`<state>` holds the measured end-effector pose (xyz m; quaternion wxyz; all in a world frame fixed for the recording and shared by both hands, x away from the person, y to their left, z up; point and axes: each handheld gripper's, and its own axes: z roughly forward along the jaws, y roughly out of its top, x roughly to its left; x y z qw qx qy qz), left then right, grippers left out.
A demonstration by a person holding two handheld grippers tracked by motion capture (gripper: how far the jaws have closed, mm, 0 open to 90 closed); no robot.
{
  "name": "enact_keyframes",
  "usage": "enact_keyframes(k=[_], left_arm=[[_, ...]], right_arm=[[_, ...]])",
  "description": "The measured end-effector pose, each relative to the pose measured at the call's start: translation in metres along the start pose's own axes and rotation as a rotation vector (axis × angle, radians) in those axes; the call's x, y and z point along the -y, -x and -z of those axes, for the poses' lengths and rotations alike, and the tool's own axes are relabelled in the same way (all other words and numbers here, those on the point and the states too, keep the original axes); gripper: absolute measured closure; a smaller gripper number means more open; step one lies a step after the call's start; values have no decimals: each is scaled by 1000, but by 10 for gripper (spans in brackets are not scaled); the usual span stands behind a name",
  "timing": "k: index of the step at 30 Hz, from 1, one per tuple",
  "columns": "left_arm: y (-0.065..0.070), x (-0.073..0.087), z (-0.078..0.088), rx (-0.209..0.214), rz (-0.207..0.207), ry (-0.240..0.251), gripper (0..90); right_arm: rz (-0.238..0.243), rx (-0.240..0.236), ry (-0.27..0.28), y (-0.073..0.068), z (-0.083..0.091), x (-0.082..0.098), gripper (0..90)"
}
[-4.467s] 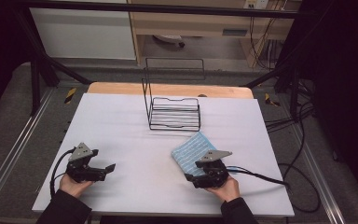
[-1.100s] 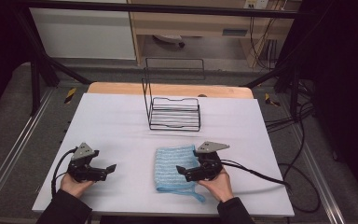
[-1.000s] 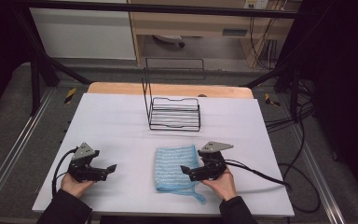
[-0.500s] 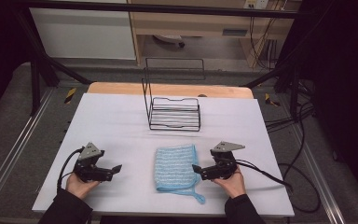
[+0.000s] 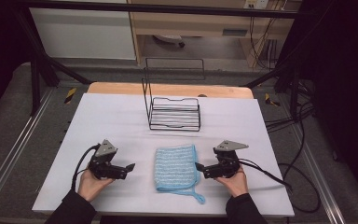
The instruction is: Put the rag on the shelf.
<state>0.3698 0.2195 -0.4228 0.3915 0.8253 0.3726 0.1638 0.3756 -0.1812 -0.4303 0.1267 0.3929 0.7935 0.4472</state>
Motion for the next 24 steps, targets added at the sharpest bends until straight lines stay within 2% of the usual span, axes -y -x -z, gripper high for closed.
enact_keyframes(k=[12,19,24], left_arm=[[27,-40,-25,20,-39,3,59],[35,-56,-44,28,-22,-15,91],[33,-61,-59,35,19,-22,172]], right_arm=[[3,-4,0,0,2,0,10],[5,0,-10,0,1,0,10],[9,-1,-13,0,0,1,12]])
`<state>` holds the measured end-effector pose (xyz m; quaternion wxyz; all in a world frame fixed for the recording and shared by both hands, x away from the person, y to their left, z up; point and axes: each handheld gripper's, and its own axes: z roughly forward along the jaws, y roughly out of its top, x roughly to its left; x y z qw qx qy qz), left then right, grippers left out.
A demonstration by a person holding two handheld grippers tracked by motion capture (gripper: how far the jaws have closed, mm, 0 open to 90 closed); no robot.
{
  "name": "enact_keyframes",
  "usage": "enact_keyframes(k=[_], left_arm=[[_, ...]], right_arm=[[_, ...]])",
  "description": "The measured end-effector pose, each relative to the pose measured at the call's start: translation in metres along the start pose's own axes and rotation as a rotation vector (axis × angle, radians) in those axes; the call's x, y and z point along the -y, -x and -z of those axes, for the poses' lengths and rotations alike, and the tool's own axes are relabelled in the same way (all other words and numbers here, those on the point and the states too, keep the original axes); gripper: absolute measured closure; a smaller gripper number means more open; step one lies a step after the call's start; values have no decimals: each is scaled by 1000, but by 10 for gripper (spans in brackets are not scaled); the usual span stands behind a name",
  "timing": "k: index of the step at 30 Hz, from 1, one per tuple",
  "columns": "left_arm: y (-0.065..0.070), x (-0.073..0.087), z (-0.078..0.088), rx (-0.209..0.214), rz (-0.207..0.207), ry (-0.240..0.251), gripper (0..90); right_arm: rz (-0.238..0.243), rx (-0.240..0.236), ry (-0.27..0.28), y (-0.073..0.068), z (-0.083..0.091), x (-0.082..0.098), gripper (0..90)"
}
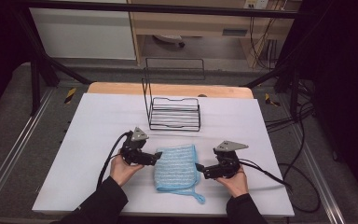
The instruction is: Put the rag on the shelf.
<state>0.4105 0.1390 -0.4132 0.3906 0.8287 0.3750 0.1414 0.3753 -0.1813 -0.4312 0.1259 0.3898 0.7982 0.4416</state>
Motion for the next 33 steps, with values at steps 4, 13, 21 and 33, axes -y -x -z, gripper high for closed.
enact_keyframes(k=[4,13,21,33], left_arm=[[-4,1,-11,-10,38,-30,251],[-6,4,-30,-9,119,-87,424],[-4,7,-34,33,162,-106,614],[-1,10,-36,43,179,-116,726]], right_arm=[[2,0,-8,0,-1,0,13],[-6,-6,-15,0,-5,2,22],[-11,1,-16,0,-6,2,29],[-24,7,1,4,-11,-3,65]])
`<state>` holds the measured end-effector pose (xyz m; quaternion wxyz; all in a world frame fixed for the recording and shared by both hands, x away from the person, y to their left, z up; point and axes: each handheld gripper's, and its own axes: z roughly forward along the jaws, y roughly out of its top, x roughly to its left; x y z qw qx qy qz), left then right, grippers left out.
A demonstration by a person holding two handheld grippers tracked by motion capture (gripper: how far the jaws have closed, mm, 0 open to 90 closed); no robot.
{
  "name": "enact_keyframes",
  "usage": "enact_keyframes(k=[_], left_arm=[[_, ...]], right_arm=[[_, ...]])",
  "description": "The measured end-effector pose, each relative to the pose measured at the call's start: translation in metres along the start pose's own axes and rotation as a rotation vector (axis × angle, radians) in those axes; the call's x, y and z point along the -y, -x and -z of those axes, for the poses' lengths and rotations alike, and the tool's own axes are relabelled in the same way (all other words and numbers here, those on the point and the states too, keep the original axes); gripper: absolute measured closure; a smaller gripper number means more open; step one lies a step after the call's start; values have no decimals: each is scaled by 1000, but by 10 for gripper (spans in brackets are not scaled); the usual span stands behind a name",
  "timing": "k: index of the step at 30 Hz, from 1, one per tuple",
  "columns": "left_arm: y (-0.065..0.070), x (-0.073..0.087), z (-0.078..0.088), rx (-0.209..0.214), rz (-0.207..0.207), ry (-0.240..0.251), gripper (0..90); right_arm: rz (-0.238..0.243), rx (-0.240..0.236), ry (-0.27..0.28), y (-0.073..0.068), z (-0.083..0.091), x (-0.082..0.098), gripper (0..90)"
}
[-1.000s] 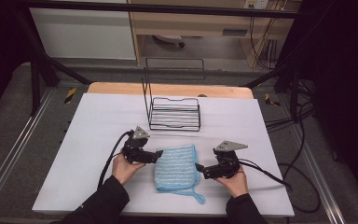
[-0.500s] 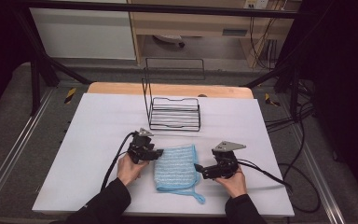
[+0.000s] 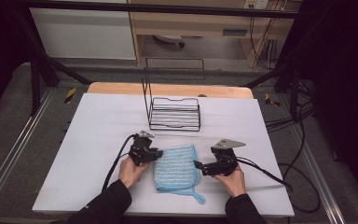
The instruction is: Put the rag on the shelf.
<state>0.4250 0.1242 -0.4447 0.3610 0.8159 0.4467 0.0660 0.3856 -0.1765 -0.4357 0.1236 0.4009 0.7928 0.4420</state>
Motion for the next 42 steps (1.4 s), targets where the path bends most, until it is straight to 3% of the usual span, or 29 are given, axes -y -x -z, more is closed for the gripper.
enact_keyframes(k=[5,10,19,26,42], left_arm=[[1,1,-1,-3,-26,7,747],[2,2,-1,-6,-44,18,760],[2,3,-1,-2,-52,25,765],[1,4,-1,4,-66,28,764],[-1,4,-1,15,-55,34,758]], right_arm=[[-32,1,42,6,-8,-8,90],[6,33,14,6,-23,-21,111],[-64,27,-67,15,-55,-24,300],[-70,-28,-102,14,-57,-22,499],[-126,-101,-159,12,-56,-21,689]])
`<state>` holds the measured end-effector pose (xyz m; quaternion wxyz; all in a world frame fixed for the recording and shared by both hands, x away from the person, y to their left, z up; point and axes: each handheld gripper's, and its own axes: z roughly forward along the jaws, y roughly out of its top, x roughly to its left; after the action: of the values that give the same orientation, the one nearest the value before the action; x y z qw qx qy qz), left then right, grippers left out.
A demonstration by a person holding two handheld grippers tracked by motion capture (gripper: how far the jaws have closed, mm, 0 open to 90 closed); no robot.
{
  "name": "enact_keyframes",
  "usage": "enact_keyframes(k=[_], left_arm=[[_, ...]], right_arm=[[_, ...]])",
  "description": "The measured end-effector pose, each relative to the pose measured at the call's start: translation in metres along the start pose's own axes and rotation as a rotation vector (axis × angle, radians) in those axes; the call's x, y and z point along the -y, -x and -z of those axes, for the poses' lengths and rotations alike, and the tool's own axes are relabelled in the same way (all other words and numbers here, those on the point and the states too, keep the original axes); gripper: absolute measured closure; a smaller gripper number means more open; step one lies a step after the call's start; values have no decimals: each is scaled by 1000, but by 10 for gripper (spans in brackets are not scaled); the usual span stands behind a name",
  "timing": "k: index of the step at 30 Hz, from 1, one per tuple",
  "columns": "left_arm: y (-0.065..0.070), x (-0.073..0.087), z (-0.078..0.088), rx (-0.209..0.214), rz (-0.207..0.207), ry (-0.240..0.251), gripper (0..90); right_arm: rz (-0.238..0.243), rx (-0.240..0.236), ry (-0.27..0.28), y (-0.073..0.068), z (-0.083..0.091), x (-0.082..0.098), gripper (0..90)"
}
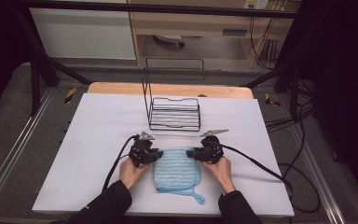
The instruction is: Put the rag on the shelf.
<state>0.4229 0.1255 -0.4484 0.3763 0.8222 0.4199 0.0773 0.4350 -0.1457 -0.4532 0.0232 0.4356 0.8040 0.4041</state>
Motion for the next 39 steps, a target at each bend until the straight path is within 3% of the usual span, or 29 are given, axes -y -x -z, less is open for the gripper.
enact_keyframes(k=[7,16,30,39], left_arm=[[-2,0,0,16,23,-3,759],[-5,-1,4,42,41,11,809],[-4,-8,28,76,33,120,815],[-1,-12,40,71,12,177,814]], right_arm=[[-21,-34,-24,2,0,-2,779],[-19,-44,4,0,5,-4,809],[-7,-78,110,-8,27,-7,810],[17,-88,175,-13,39,-9,810]])
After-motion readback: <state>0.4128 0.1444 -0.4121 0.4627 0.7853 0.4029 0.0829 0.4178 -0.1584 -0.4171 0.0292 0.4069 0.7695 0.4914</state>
